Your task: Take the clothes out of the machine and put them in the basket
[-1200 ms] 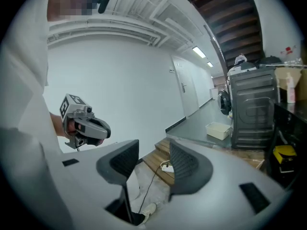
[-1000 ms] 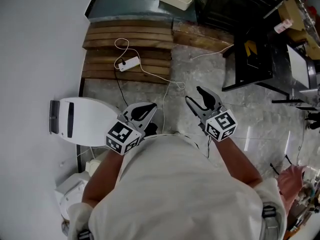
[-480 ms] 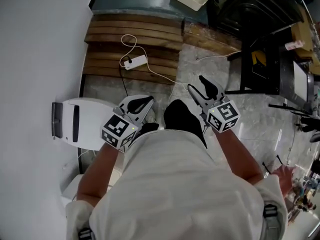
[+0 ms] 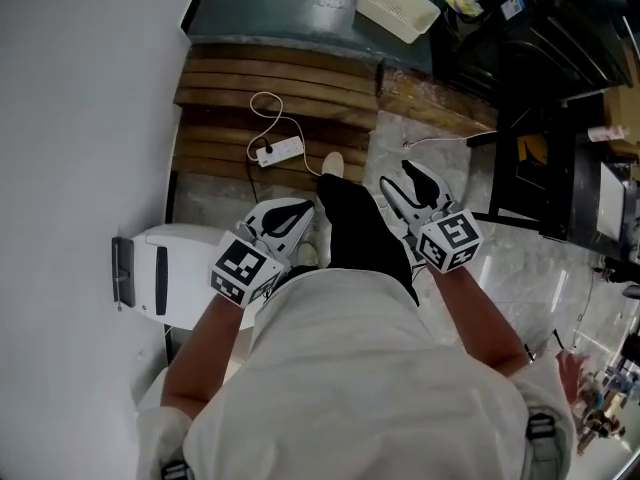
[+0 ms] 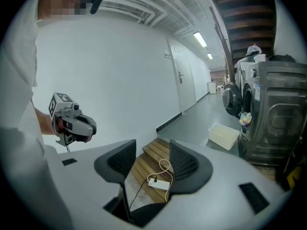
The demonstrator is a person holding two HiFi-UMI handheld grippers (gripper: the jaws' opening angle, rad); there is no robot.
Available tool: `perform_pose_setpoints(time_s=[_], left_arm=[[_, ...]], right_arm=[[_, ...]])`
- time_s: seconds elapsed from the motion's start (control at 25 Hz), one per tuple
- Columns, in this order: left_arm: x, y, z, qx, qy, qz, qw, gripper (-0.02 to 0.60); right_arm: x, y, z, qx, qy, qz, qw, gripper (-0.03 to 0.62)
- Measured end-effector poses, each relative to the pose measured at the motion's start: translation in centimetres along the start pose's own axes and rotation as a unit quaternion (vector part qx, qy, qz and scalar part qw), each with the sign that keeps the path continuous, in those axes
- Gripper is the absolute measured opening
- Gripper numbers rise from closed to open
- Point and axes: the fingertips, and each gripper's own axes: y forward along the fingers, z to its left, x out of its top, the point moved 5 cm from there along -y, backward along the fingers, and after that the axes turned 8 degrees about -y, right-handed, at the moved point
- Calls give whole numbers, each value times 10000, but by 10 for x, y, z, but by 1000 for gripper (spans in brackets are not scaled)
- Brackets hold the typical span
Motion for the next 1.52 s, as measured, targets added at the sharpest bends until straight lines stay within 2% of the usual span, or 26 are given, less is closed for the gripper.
perform_pose_setpoints(time_s=[0.16, 0.32, 0.4, 0.52, 0.68, 0.88, 1.16, 1.32, 1.52], left_arm=[[50, 46, 53, 70, 19, 23, 10000, -3], [120, 96, 92, 154, 39, 191, 9997, -3], [159, 119, 104, 211, 215, 396, 9988, -3], [218, 148, 113, 176, 514, 437, 9976, -3], [274, 172, 123, 0, 473, 434, 9979, -3], [322, 198, 134, -155, 650, 562, 9962, -3], [359, 232, 176, -487, 745, 640, 9940, -3], [385, 251, 216, -778, 748, 640, 9921, -3], [426, 268, 293, -1206, 927, 646, 9863, -3]], right_arm=[[20, 54, -59, 141, -17, 75, 9999, 222], [58, 97, -127, 275, 113, 58, 9995, 222], [81, 112, -161, 316, 127, 20, 9994, 222], [112, 127, -205, 304, 39, -15, 9995, 222], [144, 135, -243, 156, 172, -132, 9996, 222], [157, 142, -277, -11, 356, -165, 9992, 222], [163, 167, -304, -349, 631, -118, 9973, 222], [171, 194, -325, -624, 741, 21, 9953, 222], [192, 261, -362, -1055, 822, 238, 9907, 222]])
